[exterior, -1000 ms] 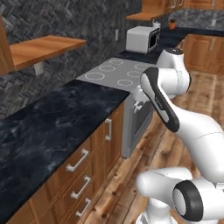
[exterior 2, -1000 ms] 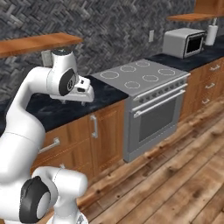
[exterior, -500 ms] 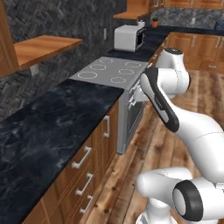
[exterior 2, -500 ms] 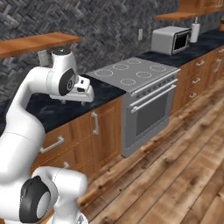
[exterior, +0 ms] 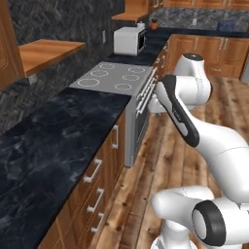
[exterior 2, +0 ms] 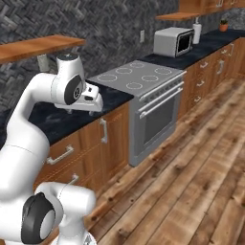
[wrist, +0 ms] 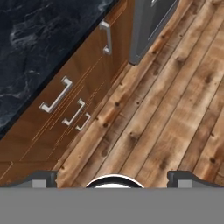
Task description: Take a straw from the drawer in front and place it inside the glass cup on the dining counter.
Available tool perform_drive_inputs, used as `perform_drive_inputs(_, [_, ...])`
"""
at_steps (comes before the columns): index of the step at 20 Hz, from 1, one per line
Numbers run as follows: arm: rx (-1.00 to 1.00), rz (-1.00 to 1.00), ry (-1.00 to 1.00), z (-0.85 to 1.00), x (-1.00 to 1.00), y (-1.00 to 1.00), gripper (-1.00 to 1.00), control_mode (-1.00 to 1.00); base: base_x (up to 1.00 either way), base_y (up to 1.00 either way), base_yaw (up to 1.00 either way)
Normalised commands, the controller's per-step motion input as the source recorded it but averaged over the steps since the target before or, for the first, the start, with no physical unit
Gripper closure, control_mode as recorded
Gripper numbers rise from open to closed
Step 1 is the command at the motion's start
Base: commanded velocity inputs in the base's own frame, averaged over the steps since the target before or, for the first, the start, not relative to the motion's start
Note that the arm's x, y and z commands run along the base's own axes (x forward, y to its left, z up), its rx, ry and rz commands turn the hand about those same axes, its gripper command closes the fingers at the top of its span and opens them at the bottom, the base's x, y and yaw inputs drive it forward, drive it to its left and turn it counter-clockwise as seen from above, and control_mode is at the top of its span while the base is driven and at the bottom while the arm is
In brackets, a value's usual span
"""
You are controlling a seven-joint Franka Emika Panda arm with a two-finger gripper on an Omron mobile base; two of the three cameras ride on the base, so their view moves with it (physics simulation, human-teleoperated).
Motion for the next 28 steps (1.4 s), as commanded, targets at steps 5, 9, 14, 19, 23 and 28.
perform_drive_inputs(5, [0.0,0.0,0.0,0.0,0.0,0.0,-1.0,1.0,-0.11,0.59,-0.22])
perform_drive_inputs(9, [0.0,0.0,0.0,0.0,0.0,0.0,-1.0,1.0,-0.05,0.64,-0.22])
perform_drive_inputs(14, [0.0,0.0,0.0,0.0,0.0,0.0,-1.0,1.0,-0.11,0.53,-0.21])
perform_drive_inputs(19, [0.0,0.0,0.0,0.0,0.0,0.0,-1.0,1.0,-0.35,0.34,-0.21])
perform_drive_inputs(23, [0.0,0.0,0.0,0.0,0.0,0.0,-1.0,1.0,-0.57,0.19,-0.21])
perform_drive_inputs(28, [0.0,0.0,0.0,0.0,0.0,0.0,-1.0,1.0,-0.09,0.38,-0.18])
